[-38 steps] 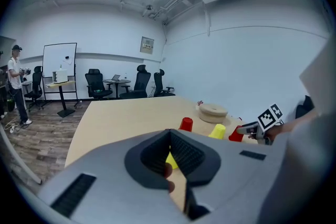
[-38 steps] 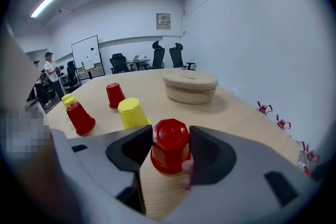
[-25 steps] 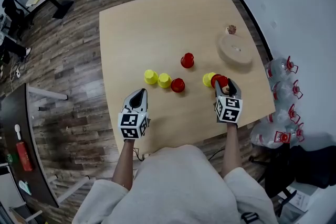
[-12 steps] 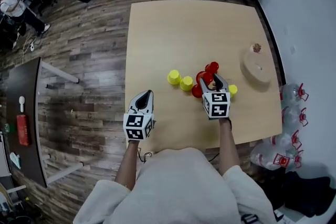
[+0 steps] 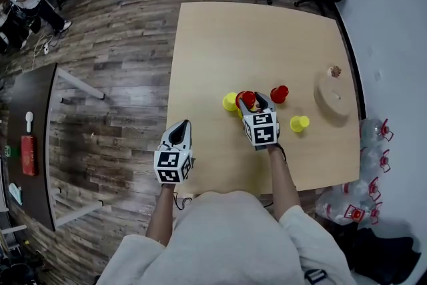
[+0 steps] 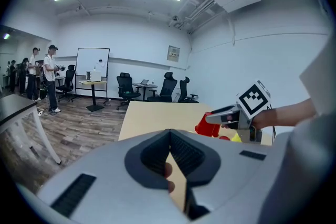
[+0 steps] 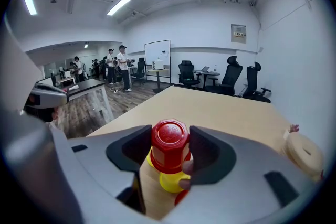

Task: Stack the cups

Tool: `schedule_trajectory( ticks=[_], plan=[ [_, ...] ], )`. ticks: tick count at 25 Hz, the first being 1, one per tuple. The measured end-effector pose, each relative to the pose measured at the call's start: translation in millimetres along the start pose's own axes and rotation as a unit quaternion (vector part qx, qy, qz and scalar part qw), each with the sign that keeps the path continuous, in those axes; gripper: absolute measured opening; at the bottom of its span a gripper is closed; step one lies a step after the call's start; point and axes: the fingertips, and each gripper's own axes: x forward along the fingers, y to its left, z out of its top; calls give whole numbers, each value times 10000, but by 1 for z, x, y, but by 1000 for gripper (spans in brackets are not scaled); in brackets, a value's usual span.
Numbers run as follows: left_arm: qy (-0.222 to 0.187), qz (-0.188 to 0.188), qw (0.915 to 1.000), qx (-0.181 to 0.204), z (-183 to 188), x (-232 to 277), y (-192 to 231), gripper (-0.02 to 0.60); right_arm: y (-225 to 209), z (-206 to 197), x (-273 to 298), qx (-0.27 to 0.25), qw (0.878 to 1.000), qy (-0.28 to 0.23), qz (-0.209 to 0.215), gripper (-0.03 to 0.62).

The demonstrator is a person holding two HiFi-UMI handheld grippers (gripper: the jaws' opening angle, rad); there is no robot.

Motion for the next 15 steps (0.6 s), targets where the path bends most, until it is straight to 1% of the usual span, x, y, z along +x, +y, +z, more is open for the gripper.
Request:
schedule_trajectory(
  ticks=[8,15],
  plan=[
    [32,41,10000,-38,-2,-1,10,9,10,-12,12,-13,9998,206,68,226],
    [48,29,10000,-41,-3,3,11,9,9,-12,16,53,9998,165,78,229]
  ],
)
